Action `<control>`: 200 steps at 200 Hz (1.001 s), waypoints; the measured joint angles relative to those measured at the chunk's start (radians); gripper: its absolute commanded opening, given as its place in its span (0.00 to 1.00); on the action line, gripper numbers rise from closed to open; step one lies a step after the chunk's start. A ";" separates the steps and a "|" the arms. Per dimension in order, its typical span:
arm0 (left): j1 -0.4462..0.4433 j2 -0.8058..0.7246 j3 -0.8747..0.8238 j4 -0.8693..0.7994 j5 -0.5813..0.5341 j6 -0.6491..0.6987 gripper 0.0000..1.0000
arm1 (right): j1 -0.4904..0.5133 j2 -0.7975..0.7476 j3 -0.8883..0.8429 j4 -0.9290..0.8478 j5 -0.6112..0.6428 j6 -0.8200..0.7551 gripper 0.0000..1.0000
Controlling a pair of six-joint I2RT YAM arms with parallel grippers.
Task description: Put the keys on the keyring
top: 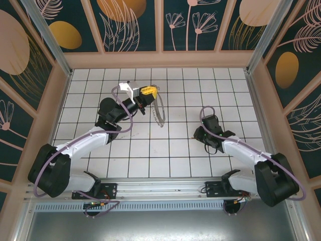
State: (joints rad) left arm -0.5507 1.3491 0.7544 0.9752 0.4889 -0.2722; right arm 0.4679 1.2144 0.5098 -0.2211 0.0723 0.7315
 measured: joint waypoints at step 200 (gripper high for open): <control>0.000 -0.010 -0.035 0.015 0.026 -0.030 0.00 | 0.063 0.115 0.022 0.003 0.116 0.038 0.16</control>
State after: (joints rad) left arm -0.5507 1.3396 0.7189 0.9901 0.5148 -0.3023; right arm 0.5304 1.3293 0.5316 -0.2176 0.1879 0.7692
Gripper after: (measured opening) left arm 0.045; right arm 0.178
